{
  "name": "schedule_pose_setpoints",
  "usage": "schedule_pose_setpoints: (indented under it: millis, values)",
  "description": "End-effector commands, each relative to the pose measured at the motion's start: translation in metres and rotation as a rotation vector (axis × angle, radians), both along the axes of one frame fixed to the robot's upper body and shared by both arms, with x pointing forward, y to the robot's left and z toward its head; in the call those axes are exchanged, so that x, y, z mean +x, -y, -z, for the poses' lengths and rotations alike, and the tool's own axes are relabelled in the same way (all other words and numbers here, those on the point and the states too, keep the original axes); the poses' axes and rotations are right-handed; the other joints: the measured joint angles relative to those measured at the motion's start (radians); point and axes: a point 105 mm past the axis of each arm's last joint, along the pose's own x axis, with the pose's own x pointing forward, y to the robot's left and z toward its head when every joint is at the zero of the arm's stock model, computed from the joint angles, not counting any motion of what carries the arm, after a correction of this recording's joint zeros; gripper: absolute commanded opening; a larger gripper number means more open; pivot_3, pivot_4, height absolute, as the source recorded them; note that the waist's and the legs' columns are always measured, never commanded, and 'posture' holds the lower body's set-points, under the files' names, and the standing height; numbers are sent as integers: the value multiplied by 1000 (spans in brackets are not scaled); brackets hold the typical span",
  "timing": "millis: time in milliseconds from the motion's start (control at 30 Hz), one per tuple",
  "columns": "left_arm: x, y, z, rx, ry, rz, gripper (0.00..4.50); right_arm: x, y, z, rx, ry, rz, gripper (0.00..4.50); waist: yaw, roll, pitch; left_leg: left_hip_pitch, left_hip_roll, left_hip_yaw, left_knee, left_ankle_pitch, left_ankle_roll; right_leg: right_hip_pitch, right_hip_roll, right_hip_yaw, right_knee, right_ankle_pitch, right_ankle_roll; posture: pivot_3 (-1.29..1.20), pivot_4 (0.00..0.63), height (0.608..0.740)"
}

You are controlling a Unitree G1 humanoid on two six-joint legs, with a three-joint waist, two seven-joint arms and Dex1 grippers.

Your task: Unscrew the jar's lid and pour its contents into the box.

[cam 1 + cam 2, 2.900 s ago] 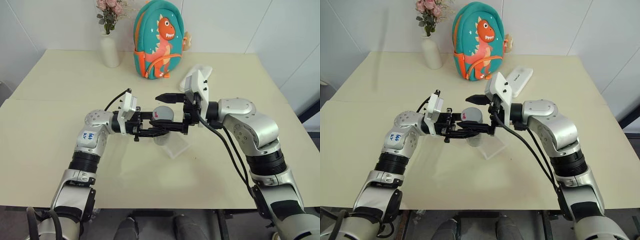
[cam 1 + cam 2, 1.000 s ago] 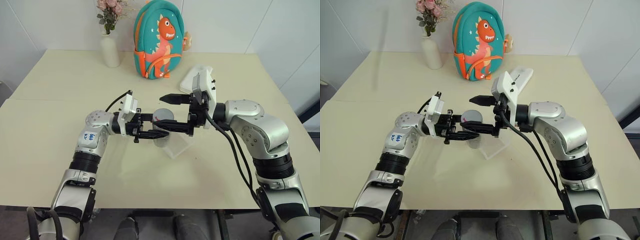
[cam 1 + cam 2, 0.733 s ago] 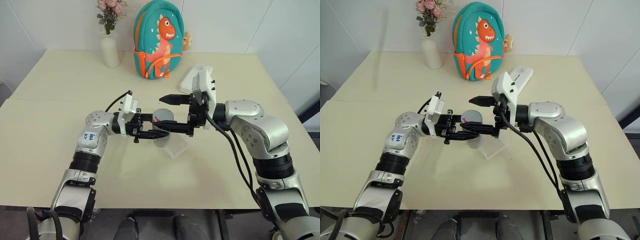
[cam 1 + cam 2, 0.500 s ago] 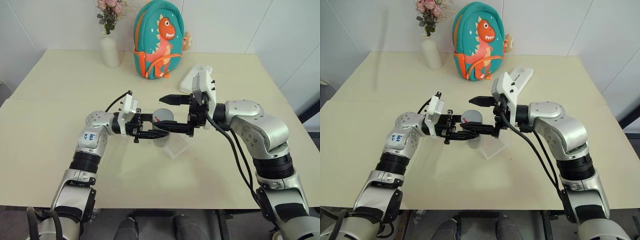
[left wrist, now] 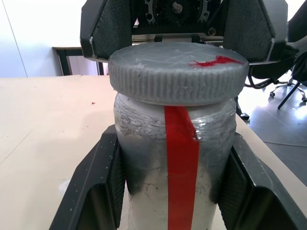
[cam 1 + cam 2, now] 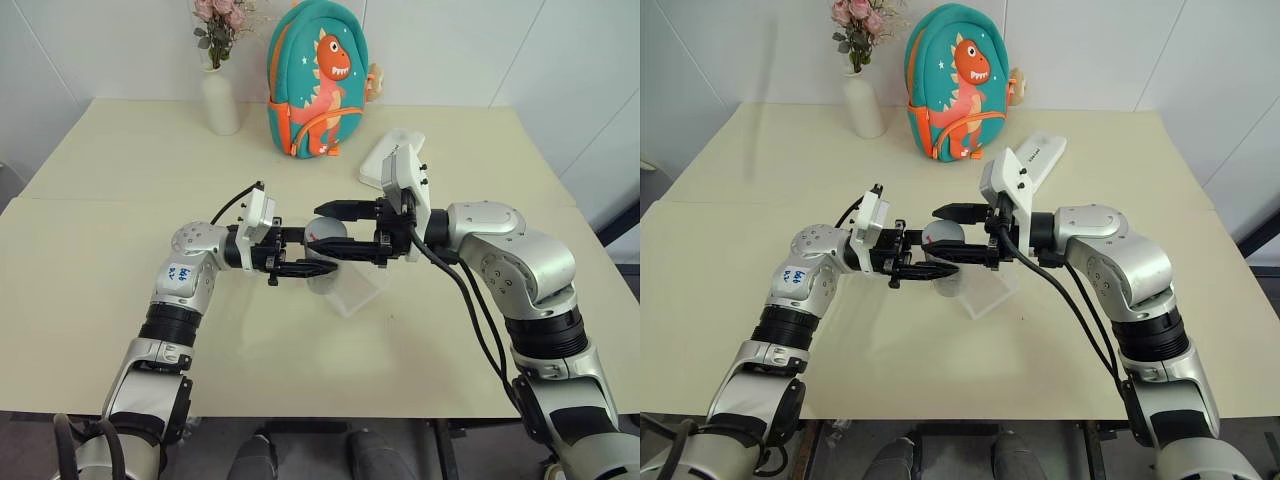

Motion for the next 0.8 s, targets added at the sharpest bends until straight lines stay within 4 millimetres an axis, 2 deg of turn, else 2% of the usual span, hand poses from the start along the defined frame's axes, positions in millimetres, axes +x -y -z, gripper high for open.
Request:
schedule_pose_setpoints:
  millis: [33,167,333,433,800]
  values:
    - [-2,4,-14,-14,59,20,2055,-5,1,-9,7,45,-14,2520,0,0,0,0,0,0,0,0,0,0,0,0,0,0,0,0,150,740]
    - [-2,2,-10,-6,52,19,2055,-5,2,-26,41,72,-17,2520,-1,0,0,0,0,0,0,0,0,0,0,0,0,0,0,0,150,740]
    - [-3,2,-7,-5,43,19,2055,-5,4,-36,41,107,-23,2520,0,0,0,0,0,0,0,0,0,0,0,0,0,0,0,0,150,740]
    - [-3,2,-4,0,38,21,2055,0,7,-48,60,131,-7,2520,-1,0,0,0,0,0,0,0,0,0,0,0,0,0,0,0,150,740]
    - [-6,2,2,15,18,32,2055,7,16,-68,72,185,8,2520,1,1,1,0,0,0,0,0,0,0,-1,0,0,0,0,0,150,740]
